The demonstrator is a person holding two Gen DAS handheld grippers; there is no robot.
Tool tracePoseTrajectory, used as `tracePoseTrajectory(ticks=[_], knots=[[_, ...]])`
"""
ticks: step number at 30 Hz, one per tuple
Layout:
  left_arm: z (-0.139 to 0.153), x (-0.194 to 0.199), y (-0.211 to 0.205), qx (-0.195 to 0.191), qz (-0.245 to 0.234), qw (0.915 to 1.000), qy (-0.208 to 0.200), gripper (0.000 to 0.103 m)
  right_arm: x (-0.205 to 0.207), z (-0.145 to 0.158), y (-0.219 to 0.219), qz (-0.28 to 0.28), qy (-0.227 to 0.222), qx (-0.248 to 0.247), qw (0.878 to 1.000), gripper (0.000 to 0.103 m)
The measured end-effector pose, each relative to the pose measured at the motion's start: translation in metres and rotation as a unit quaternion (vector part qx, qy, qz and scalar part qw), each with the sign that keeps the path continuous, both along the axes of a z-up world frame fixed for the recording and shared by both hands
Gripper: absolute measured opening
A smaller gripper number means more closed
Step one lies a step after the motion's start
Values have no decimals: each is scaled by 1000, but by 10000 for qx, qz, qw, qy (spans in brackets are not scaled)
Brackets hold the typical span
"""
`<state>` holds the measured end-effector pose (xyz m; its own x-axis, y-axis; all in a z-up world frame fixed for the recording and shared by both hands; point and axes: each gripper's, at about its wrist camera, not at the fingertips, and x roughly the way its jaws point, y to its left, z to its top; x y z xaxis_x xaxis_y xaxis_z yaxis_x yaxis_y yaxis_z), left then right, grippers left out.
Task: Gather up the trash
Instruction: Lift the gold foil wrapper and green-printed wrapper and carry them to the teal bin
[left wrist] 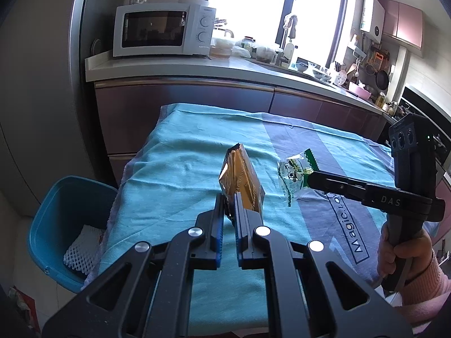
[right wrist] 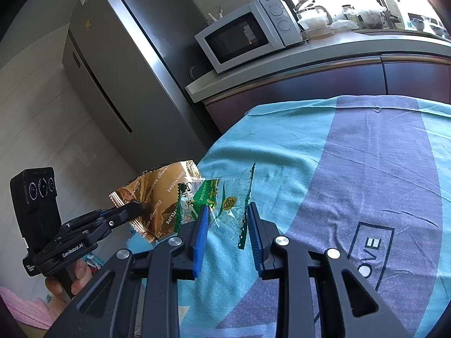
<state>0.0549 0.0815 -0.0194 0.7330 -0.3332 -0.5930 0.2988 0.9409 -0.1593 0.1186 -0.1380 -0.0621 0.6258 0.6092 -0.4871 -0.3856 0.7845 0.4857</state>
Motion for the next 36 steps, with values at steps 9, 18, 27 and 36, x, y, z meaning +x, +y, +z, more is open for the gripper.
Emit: tracePoseTrajectory(ticks=[9, 18, 27, 36], knots=[[3, -2, 8, 7, 80, 10000, -45, 8, 1, 1, 7, 79, -14, -1, 10000, 26], [6, -7, 17, -5, 185, 9998, -81, 8, 4, 2, 21, 219, -26, -33, 9998, 26], [9, -11, 31, -24, 318, 9994, -116, 8, 9, 3, 39, 373, -42, -78, 9993, 26], [10, -13, 48, -33, 516, 9986, -129, 8, 13, 3, 53, 582, -26, -98, 9983, 27]])
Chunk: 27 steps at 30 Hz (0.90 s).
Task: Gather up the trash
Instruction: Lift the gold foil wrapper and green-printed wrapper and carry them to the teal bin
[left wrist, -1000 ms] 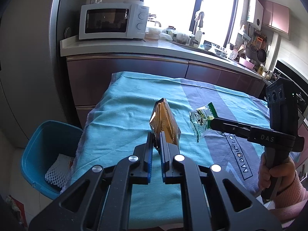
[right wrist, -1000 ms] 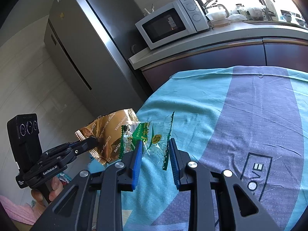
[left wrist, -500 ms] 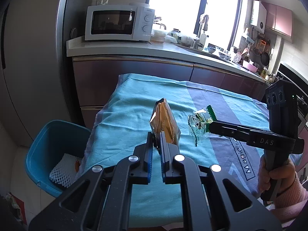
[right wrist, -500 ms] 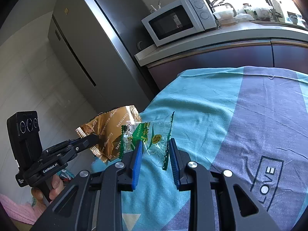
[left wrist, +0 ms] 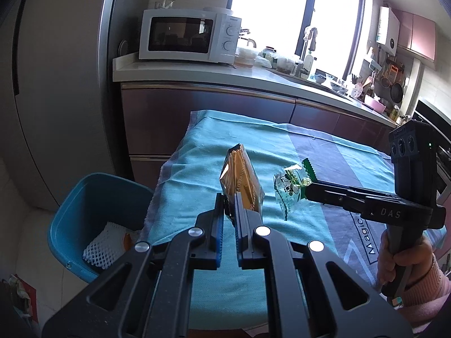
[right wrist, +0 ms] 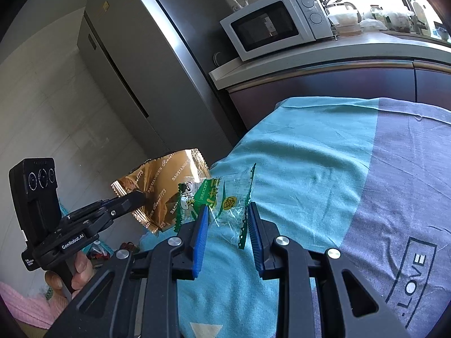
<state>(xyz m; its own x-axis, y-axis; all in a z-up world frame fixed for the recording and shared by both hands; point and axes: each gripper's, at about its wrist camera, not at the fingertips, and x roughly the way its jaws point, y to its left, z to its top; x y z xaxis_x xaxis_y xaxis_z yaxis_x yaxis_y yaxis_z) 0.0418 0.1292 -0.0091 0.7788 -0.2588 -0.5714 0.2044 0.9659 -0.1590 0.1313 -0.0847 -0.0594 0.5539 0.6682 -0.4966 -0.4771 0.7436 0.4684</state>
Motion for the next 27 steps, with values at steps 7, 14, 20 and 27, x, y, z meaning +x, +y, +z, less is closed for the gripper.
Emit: tracePoseTrajectory(ticks=[7, 14, 20, 27], knots=[[1, -3, 15, -19, 180, 9998, -13, 8, 4, 0, 13, 179, 0, -26, 9998, 27], [2, -4, 29, -20, 348, 9994, -34, 8, 7, 2, 26, 325, 3, -49, 9995, 27], [3, -6, 43, -32, 526, 9986, -51, 8, 7, 4, 37, 445, -12, -89, 9990, 27], [4, -7, 65, -66, 801, 9967, -63, 8, 10, 8, 53, 604, -60, -157, 9980, 27]])
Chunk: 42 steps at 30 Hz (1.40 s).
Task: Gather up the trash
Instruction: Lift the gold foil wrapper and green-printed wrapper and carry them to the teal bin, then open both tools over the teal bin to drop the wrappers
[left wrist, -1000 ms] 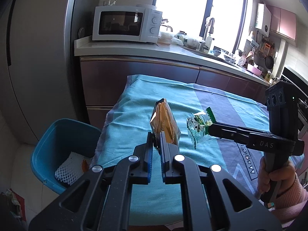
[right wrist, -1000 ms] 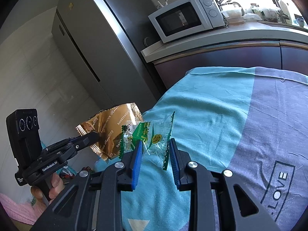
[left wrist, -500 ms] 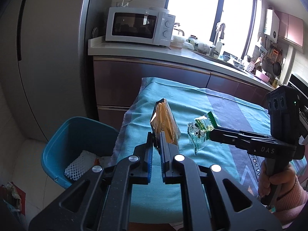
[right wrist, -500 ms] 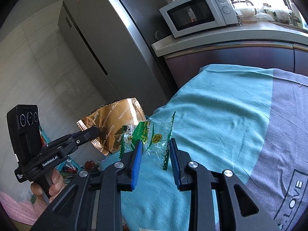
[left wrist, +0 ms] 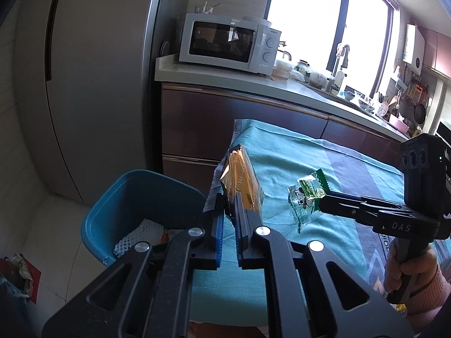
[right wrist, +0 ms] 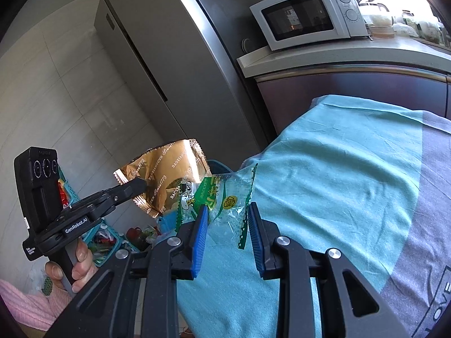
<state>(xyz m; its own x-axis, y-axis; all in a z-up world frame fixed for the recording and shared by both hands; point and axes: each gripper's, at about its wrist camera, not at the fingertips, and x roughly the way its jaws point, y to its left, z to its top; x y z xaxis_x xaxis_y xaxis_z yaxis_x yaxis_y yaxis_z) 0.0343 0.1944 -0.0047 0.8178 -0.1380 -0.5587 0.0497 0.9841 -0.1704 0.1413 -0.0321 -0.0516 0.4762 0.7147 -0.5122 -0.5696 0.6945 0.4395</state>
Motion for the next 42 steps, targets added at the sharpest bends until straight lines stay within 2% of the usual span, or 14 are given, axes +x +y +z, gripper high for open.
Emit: tracePoseTrajectory(ticks=[19, 42], knots=[[-4, 1, 49, -51, 583, 9983, 60, 8, 14, 9, 50, 443, -43, -245, 9987, 28], [-37, 31, 80, -52, 991, 9939, 476, 8, 42, -6, 112, 784, 71, -820, 9935, 29]])
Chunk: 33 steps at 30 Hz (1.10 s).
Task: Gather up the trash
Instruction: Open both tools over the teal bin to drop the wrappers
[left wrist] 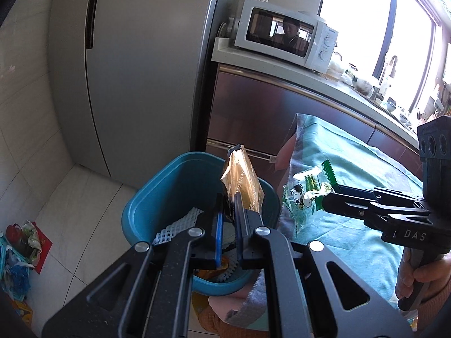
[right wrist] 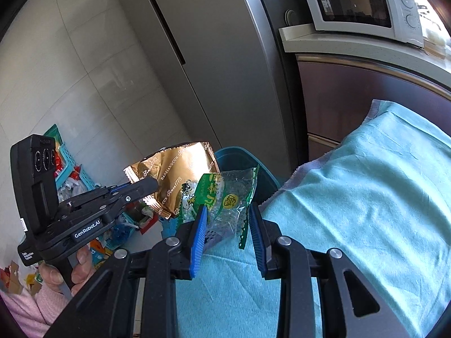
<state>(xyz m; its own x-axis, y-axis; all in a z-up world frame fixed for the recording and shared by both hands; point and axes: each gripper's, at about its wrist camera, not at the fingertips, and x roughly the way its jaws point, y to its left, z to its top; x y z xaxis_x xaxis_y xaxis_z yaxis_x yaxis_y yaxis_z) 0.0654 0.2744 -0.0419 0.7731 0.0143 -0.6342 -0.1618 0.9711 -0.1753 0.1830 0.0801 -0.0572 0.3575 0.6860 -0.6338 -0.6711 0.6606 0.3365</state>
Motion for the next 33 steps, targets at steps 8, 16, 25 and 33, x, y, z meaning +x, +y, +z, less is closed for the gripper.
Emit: tracePoseTrajectory(ticks=[8, 16, 25, 33], knots=[[-12, 10, 3, -21, 101, 9999, 137, 8, 7, -6, 13, 22, 19, -200, 9998, 29], [-30, 23, 7, -103, 174, 9993, 324, 8, 17, -11, 25, -5, 65, -396, 9992, 31], [-55, 41, 13, -338, 250, 9978, 520, 14, 20, -16, 39, -11, -2, -609, 9981, 38], [-58, 40, 10, -332, 283, 9980, 463, 37, 20, -14, 30, -77, 15, -494, 9987, 46]])
